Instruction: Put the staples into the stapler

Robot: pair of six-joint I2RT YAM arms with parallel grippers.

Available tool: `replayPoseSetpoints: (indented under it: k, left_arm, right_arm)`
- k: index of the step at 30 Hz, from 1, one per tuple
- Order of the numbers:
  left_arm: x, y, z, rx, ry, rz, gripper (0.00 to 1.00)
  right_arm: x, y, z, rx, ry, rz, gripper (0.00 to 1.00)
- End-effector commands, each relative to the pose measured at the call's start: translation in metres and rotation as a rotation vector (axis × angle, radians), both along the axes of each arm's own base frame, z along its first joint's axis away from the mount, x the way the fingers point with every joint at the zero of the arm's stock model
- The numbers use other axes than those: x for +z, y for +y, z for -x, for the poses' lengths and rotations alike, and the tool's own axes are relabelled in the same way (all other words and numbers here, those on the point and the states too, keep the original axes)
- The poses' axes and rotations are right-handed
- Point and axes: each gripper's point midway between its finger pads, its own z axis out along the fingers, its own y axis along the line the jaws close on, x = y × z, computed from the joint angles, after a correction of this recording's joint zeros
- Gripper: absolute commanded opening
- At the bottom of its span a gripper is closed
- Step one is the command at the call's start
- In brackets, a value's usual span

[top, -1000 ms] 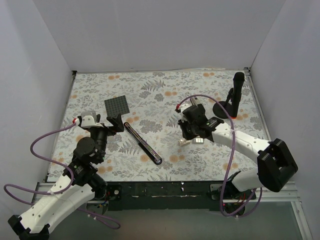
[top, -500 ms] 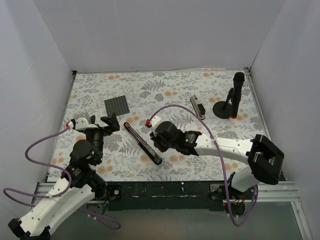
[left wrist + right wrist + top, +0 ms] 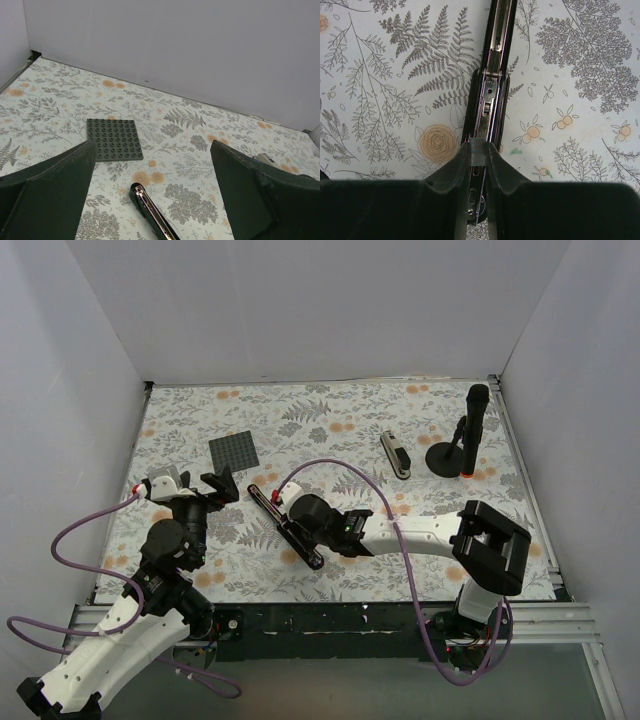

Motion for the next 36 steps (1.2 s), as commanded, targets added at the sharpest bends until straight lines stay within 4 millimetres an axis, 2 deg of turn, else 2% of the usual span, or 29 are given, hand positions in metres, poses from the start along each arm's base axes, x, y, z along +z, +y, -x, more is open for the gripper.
replayPoseSetpoints:
  k: [1,15,24,36]
  left_arm:
    - [0.001,0.005,0.001,0.021,-0.005,0.01,0.98]
    - [0.0,0.005,0.0,0.023,0.0,0.006,0.98]
    - [0.002,0.005,0.0,0.024,-0.003,0.011,0.98]
    - [0.001,0.005,0.0,0.024,-0.002,0.009,0.98]
  right_arm:
    - [0.024,0.021,-0.017,-0.04,-0.061,-0.072,0.01]
    - [0.005,0.023,-0.016,-0.039,-0.033,-0.029,0.01]
    - [0.001,0.023,-0.014,-0.039,-0.022,-0.023,0.01]
    - [-0.007,0.012,-0.011,-0.072,0.016,0.031,0.01]
